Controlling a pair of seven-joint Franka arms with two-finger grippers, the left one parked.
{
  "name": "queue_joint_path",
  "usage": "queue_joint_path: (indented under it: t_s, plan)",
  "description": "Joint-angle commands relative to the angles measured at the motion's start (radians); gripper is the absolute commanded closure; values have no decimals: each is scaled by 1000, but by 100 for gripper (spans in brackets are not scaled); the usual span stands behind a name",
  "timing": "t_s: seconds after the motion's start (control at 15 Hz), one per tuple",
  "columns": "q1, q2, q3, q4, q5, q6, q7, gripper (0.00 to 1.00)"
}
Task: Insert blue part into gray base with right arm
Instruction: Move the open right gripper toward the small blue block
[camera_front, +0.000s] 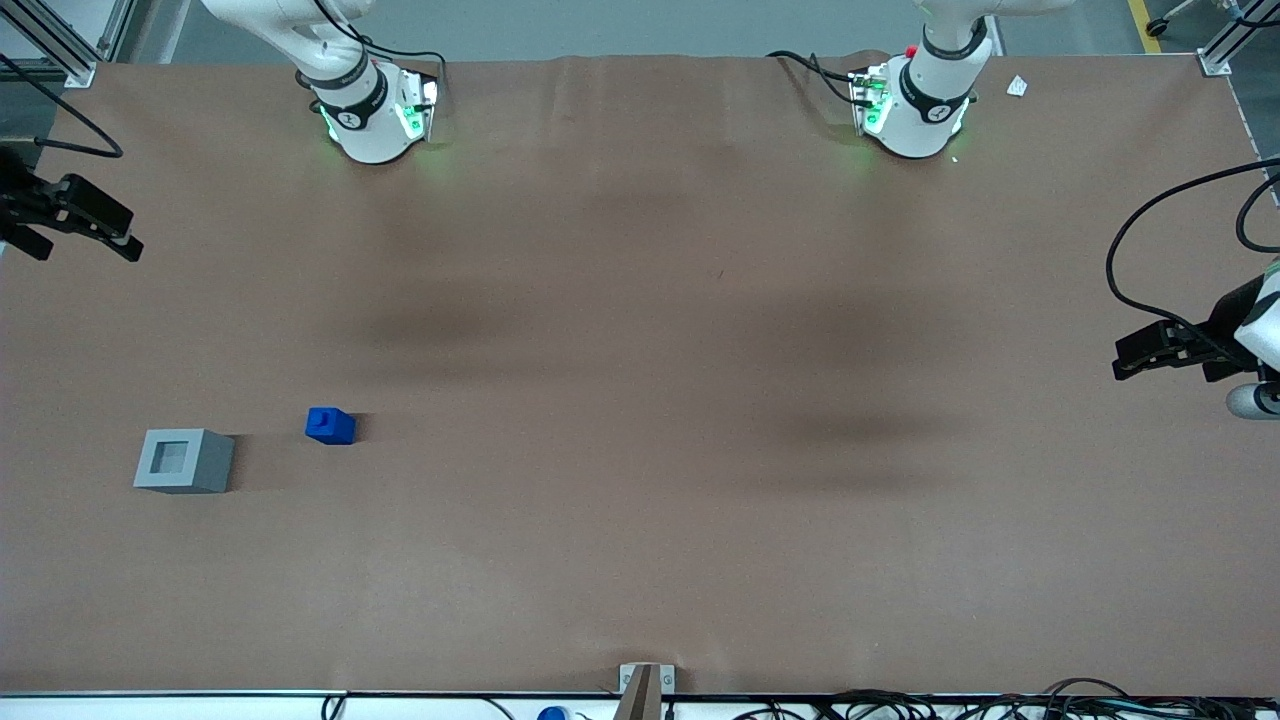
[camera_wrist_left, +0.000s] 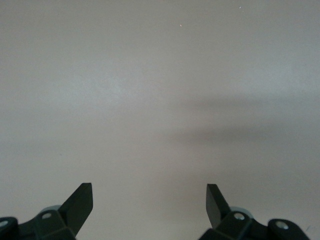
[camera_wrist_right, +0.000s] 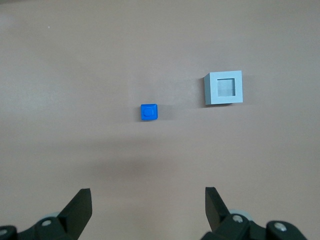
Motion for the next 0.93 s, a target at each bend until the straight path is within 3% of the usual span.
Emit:
queue_joint_path:
  t_s: [0.0,0.33,0.87]
  plan:
    - [9,2,1,6,-3,16,8,0]
    - [9,36,1,9,-9,23,19,0]
    - [3,243,-1,130,25,34,17,0]
